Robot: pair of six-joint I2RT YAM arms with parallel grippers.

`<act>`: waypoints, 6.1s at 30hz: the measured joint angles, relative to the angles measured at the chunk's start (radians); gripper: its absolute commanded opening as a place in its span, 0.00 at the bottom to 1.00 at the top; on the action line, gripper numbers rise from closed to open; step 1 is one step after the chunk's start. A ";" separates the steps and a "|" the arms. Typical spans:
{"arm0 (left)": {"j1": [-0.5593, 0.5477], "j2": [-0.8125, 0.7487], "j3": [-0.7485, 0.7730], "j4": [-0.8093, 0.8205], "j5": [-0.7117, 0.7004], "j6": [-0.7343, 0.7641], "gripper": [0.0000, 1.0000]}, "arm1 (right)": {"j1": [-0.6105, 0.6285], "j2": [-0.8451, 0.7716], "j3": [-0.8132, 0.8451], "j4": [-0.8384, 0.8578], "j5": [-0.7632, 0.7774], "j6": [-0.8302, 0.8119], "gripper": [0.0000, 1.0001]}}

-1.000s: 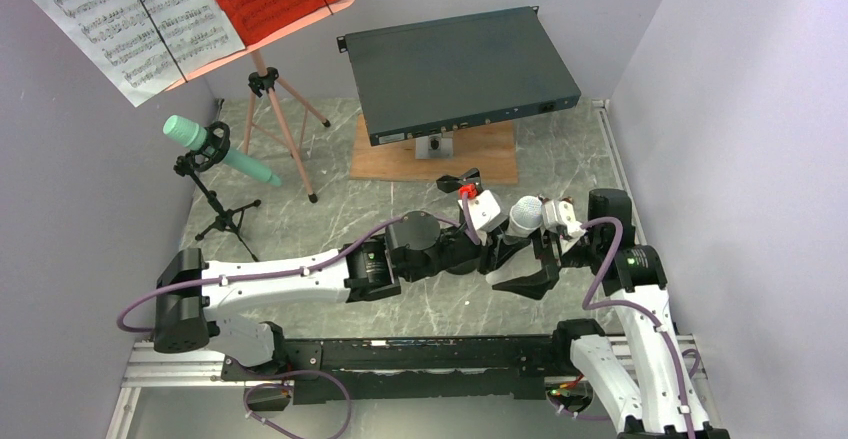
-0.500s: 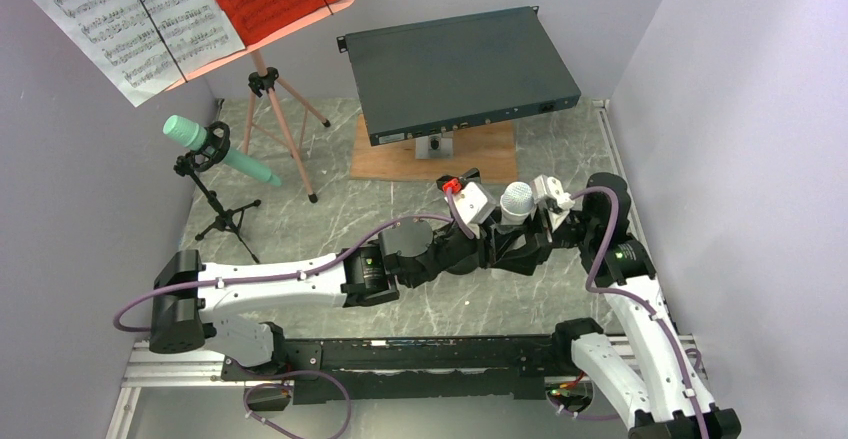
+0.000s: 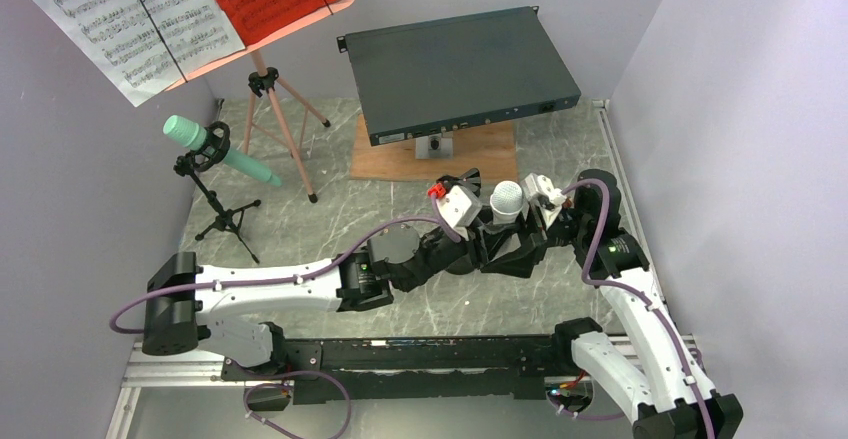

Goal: Pack up the instrument practice props
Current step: Remove the microphone from the microphone stand, then place the microphone at the center of the board, then pick up the microphone stand at the center of the board.

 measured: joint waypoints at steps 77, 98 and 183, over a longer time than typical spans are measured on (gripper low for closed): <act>0.015 -0.342 -0.197 -0.646 0.198 0.655 1.00 | -0.476 1.281 0.732 0.038 1.050 0.503 0.34; 0.022 -0.342 -0.201 -0.646 0.191 0.659 0.99 | -0.438 1.330 0.774 0.011 1.085 0.490 0.56; 0.092 -0.359 -0.202 -0.647 0.157 0.620 0.99 | 0.011 0.581 0.313 -0.381 0.249 -0.748 0.00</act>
